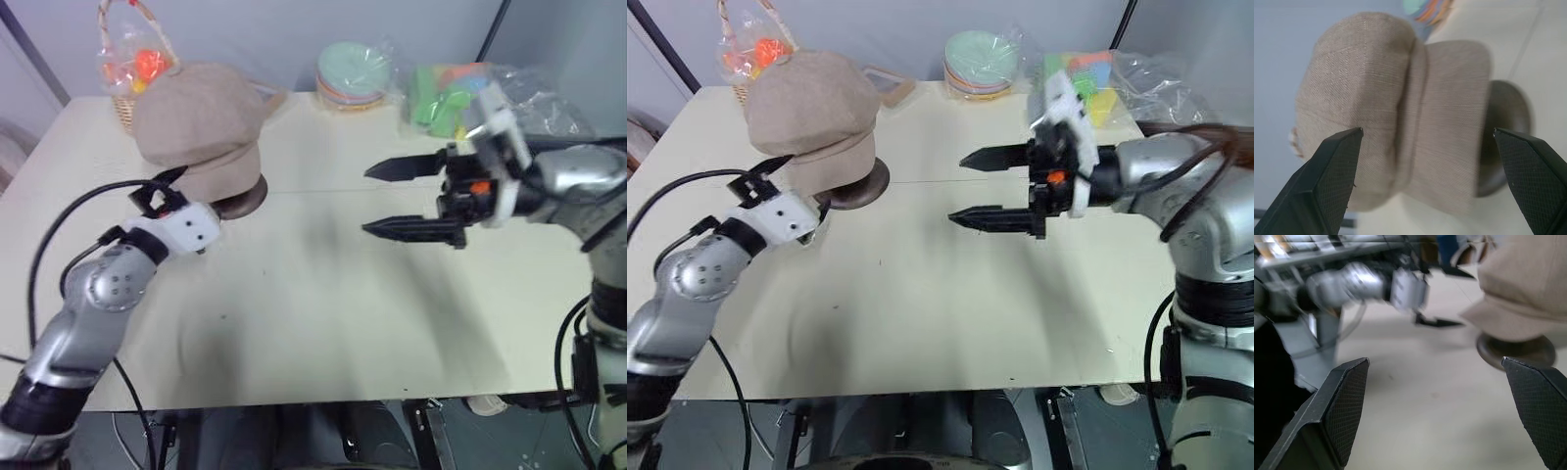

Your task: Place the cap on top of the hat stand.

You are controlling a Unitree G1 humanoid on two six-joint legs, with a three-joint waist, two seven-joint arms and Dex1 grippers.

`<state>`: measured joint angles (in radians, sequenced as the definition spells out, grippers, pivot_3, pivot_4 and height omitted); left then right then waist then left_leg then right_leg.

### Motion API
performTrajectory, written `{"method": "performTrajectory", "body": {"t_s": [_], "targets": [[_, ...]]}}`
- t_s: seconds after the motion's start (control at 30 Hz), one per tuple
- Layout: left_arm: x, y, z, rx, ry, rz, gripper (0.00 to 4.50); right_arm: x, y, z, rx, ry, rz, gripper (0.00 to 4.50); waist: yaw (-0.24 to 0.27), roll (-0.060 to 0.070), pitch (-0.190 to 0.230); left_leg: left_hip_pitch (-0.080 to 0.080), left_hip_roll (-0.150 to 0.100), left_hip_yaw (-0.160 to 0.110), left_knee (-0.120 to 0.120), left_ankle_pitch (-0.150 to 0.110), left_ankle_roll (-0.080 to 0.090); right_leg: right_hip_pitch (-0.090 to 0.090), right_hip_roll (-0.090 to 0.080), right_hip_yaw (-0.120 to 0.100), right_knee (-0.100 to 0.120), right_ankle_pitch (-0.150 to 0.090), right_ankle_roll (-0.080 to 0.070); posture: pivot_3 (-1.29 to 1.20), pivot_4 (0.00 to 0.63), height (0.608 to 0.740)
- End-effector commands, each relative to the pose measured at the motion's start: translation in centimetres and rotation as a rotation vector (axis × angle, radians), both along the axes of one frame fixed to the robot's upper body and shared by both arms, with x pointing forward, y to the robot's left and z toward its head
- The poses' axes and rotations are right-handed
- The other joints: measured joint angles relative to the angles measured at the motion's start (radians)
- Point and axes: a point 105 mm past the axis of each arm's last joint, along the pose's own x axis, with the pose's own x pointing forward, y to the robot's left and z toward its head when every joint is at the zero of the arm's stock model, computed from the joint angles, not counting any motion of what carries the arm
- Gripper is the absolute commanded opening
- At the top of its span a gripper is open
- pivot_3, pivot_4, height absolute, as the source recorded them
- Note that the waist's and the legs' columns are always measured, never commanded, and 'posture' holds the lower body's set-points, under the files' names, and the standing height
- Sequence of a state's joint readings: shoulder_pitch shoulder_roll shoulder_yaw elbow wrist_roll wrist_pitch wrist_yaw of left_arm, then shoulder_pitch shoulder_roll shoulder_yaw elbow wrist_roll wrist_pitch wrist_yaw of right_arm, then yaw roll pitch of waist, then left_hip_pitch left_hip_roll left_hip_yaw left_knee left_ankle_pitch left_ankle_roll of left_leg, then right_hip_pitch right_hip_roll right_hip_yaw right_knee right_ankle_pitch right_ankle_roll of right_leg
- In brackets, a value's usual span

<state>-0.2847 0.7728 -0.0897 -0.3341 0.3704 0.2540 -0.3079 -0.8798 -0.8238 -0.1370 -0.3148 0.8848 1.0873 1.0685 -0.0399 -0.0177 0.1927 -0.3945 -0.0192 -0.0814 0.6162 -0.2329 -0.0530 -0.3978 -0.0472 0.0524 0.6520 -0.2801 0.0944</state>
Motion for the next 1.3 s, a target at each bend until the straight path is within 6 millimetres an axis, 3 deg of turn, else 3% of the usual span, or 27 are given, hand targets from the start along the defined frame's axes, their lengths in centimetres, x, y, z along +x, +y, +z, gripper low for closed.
{"method": "performTrajectory", "body": {"t_s": [0.03, 0.2, 0.23, 0.3, 0.53, 0.57, 0.77, 1.07, 1.2, 1.3], "targets": [[0.7, -0.7, -0.6, 0.027, -0.021, 0.009, 4.5, -0.8, -0.8, 3.0, 0.06, -0.058, -0.01, 4.44, 0.001, 0.0, 0.0, 0.0, 0.0, 0.0, 0.0, 0.0, 0.0, 0.0, 0.0, 0.0, 0.0, 0.0, 0.0, 0.0, 0.15, 0.74], [1.7, -1.3, -1.2, 0.05, -0.024, 0.007, 4.5, -0.8, -1.4, 5.2, 0.109, -0.101, -0.052, 4.44, 0.003, 0.0, 0.0, -0.013, 0.0, -0.001, 0.005, -0.001, 0.001, -0.01, 0.0, -0.001, 0.001, 0.0, 0.001, 0.0, 0.15, 0.74], [1.8, -1.4, -1.2, 0.052, -0.025, 0.002, 4.24, -0.8, -1.5, 5.4, 0.111, -0.108, -0.06, 4.48, 0.004, 0.0, 0.0, -0.015, 0.0, -0.001, 0.008, -0.001, 0.001, -0.012, 0.0, -0.002, 0.002, 0.0, 0.001, 0.0, 0.15, 0.74], [1.9, -1.5, -1.2, 0.06, -0.028, -0.017, 3.67, -0.9, -1.6, 5.5, 0.105, -0.121, -0.069, 4.5, 0.008, 0.0, 0.0, -0.016, 0.0, -0.001, 0.008, -0.001, 0.002, -0.012, -0.001, -0.002, 0.002, 0.0, 0.001, 0.0, 0.15, 0.74], [2.0, 0.4, 0.4, 0.124, -0.094, -0.042, 0.21, -1.2, -2.0, 5.6, 0.101, -0.141, -0.092, 4.5, 0.027, 0.0, 0.0, -0.016, 0.0, -0.001, 0.01, -0.002, 0.003, -0.012, -0.001, -0.002, 0.003, 0.001, 0.001, 0.0, 0.15, 0.74], [1.9, 0.7, 0.6, 0.136, -0.103, -0.051, 0.05, -1.2, -2.1, 5.6, 0.099, -0.144, -0.095, 4.5, 0.028, 0.0, 0.0, -0.016, 0.0, -0.001, 0.011, -0.002, 0.003, -0.012, -0.001, -0.002, 0.003, 0.001, 0.001, 0.0, 0.15, 0.74], [1.5, 4.3, 2.2, 0.259, -0.149, -0.114, 0.05, -0.9, -3.0, 5.4, 0.071, -0.157, -0.141, 4.5, 0.028, 0.001, 0.0, -0.016, -0.001, -0.001, 0.011, -0.002, 0.004, -0.011, -0.004, -0.002, 0.002, 0.001, 0.001, 0.0, 0.15, 0.74], [2.3, 2.6, 1.9, 0.294, -0.161, -0.216, 0.05, 0.2, -3.3, 4.4, 0.031, -0.162, -0.196, 4.5, 0.028, 0.001, 0.0, -0.016, -0.001, 0.001, 0.011, -0.002, 0.004, -0.011, -0.002, -0.002, 0.002, 0.001, 0.001, 0.0, 0.15, 0.74], [2.2, 2.1, 1.8, 0.277, -0.171, -0.236, 1.46, 0.8, -3.4, 3.9, 0.019, -0.138, -0.228, 4.5, 0.027, 0.001, 0.0, -0.016, -0.001, 0.003, 0.012, -0.002, 0.004, -0.011, -0.002, -0.002, 0.003, 0.001, 0.002, 0.0, 0.15, 0.74], [1.8, 1.8, 1.7, 0.283, -0.181, -0.254, 3.05, 1.2, -3.5, 3.7, 0.02, -0.126, -0.244, 4.5, 0.025, 0.001, 0.0, -0.016, -0.001, 0.003, 0.012, -0.002, 0.004, -0.012, -0.001, -0.002, 0.003, 0.001, 0.002, 0.0, 0.15, 0.74]]}}
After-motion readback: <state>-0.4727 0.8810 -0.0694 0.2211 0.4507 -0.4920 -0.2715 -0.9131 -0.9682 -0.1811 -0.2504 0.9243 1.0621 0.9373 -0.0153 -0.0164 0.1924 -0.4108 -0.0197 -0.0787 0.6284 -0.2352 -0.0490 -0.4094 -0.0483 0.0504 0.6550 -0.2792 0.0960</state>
